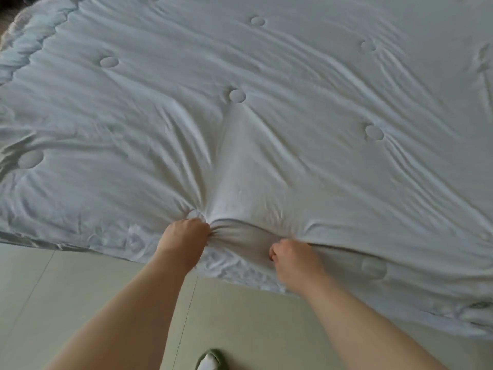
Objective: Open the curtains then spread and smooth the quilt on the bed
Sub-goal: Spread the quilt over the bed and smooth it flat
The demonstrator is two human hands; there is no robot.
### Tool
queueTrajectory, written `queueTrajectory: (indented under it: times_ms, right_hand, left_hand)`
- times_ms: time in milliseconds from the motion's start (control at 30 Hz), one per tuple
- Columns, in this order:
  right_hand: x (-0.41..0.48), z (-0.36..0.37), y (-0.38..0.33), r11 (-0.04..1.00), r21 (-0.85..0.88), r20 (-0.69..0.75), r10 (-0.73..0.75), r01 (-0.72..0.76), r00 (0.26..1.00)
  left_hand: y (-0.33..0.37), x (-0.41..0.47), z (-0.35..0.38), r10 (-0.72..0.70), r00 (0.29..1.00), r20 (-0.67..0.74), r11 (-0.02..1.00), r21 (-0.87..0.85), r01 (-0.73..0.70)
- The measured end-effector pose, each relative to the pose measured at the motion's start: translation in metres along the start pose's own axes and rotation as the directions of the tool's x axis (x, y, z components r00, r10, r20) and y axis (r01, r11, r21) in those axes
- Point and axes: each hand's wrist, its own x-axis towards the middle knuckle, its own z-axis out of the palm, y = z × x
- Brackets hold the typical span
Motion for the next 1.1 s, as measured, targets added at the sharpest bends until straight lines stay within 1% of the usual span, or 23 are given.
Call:
queueTrajectory:
  times_ms: [33,100,167,233,267,333,400,467,500,567,667,733,767,833,900,967,1033,1067,1100]
  right_hand:
    - [-0.005,0.005,-0.006,1.0,0.024,-0.023,0.004,-0.003,1.0]
    - [-0.004,0.007,-0.018,0.998,0.065,-0.177,0.012,-0.001,0.984]
    - [0.007,0.002,-0.032,0.999,0.034,-0.275,-0.003,0.013,0.962]
    - [0.024,-0.007,-0.049,0.999,-0.017,-0.314,-0.041,0.038,0.949]
    - [0.034,-0.011,-0.059,0.998,-0.037,-0.326,-0.056,0.046,0.944]
    - [0.05,-0.016,-0.076,0.997,-0.048,-0.326,-0.073,0.06,0.943]
    - [0.061,-0.018,-0.089,0.998,-0.021,-0.298,-0.064,0.061,0.952]
    - [0.068,-0.015,-0.095,1.0,-0.004,-0.237,-0.016,0.015,0.971]
    - [0.068,-0.014,-0.095,1.0,0.003,-0.21,0.003,-0.003,0.978]
    - [0.07,-0.012,-0.095,1.0,0.025,-0.167,0.005,0.0,0.986]
    - [0.065,-0.009,-0.098,0.999,0.028,-0.036,-0.021,0.022,0.999]
    - [0.062,-0.012,-0.099,1.0,0.019,0.018,-0.016,0.016,1.0]
    - [0.062,-0.017,-0.102,1.0,0.003,0.032,-0.008,0.008,0.999]
    - [0.064,-0.023,-0.107,1.0,-0.025,0.026,-0.002,0.003,1.0]
    - [0.067,-0.029,-0.122,1.0,-0.004,-0.014,-0.028,0.028,1.0]
    - [0.072,-0.031,-0.15,0.995,0.046,-0.041,-0.088,0.09,0.995]
    - [0.085,-0.03,-0.186,0.984,0.071,-0.054,-0.159,0.163,0.986]
    - [0.094,-0.028,-0.206,0.981,0.067,-0.059,-0.178,0.182,0.982]
    - [0.102,-0.028,-0.222,0.98,0.065,-0.074,-0.186,0.191,0.98]
  left_hand:
    - [-0.003,-0.002,0.001,0.018,1.0,0.018,1.0,-0.008,-0.018]
    - [-0.012,-0.005,0.005,0.041,0.999,0.034,0.999,-0.018,-0.04]
    - [-0.015,-0.007,0.008,0.032,0.999,0.019,0.998,-0.061,-0.031]
    - [-0.02,-0.009,0.012,0.018,0.998,-0.063,0.99,-0.135,-0.026]
    - [-0.025,-0.01,0.015,0.017,0.991,-0.131,0.984,-0.172,-0.04]
    - [-0.044,-0.014,0.022,0.013,0.97,-0.244,0.981,-0.186,-0.06]
    - [-0.073,-0.015,0.035,-0.035,0.954,-0.298,0.992,-0.125,-0.003]
    - [-0.098,-0.011,0.04,-0.041,0.945,-0.324,0.997,-0.068,0.02]
    - [-0.105,-0.009,0.038,-0.039,0.953,-0.299,0.998,-0.062,0.022]
    - [-0.109,-0.004,0.03,-0.067,0.984,-0.165,0.995,-0.086,0.053]
    - [-0.107,-0.006,0.028,-0.084,0.996,0.03,0.994,-0.071,0.086]
    - [-0.105,-0.013,0.027,-0.079,0.992,0.097,0.993,-0.081,0.087]
    - [-0.108,-0.017,0.026,-0.083,0.992,0.095,0.991,-0.101,0.093]
    - [-0.115,-0.022,0.025,-0.101,0.993,0.055,0.985,-0.138,0.108]
    - [-0.134,-0.027,0.027,-0.126,0.992,0.014,0.979,-0.163,0.126]
    - [-0.164,-0.033,0.033,-0.168,0.983,-0.068,0.977,-0.14,0.158]
    - [-0.206,-0.036,0.037,-0.205,0.96,-0.192,0.977,-0.1,0.188]
    - [-0.231,-0.035,0.038,-0.222,0.95,-0.221,0.975,-0.078,0.21]
    - [-0.251,-0.034,0.037,-0.25,0.945,-0.212,0.968,-0.054,0.244]
